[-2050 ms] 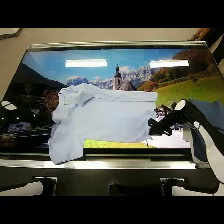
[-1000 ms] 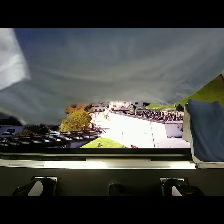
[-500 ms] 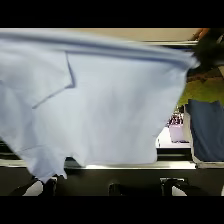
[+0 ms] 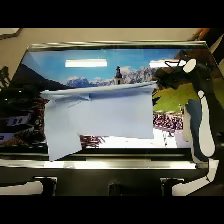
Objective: Fold the shirts.
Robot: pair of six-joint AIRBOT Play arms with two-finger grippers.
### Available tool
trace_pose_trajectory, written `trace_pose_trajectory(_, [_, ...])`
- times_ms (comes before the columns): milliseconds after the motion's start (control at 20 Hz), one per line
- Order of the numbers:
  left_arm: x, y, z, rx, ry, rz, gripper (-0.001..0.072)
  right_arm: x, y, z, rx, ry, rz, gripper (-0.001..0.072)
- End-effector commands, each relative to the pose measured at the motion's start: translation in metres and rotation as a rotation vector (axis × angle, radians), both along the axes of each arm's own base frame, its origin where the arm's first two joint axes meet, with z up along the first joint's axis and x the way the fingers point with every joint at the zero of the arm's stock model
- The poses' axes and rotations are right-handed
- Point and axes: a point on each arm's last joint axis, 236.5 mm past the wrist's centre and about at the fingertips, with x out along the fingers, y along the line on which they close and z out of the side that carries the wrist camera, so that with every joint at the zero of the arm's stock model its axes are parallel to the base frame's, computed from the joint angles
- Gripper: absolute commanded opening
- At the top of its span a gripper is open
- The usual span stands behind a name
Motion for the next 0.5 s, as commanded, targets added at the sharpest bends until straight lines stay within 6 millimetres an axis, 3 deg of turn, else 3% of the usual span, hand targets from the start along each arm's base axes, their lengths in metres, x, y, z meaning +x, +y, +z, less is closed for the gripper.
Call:
trace_pose_trajectory(0, [0.0, -0.032, -0.035, -0.089, 0.073, -0.038, 0.0032, 0.011, 0.013, -0.017, 0.099, 0.01, -0.042, 0.0048])
trace_pose_trajectory(50, [-0.002, -0.035, -0.033, -0.093, 0.079, -0.05, 0.0073, 0.007, 0.014, -0.016, 0.099, 0.025, -0.035, 0.0099])
trace_pose_trajectory(150, [-0.01, -0.028, -0.022, -0.096, 0.111, -0.081, 0.0426, -0.012, 0.004, 0.0, 0.087, 0.071, 0.008, 0.0481])
trace_pose_trajectory(200, [-0.021, -0.018, -0.018, -0.088, 0.15, -0.099, 0.0448, -0.027, -0.004, 0.008, 0.06, 0.097, 0.064, 0.0501])
trace_pose_trajectory(300, [-0.057, 0.004, -0.023, -0.076, 0.283, -0.118, 0.0442, -0.074, -0.029, 0.01, 0.021, 0.239, 0.134, 0.0496])
trace_pose_trajectory(450, [-0.127, 0.02, -0.059, -0.098, 0.535, -0.121, 0.0363, -0.147, -0.059, -0.015, -0.053, 0.52, 0.198, 0.0494])
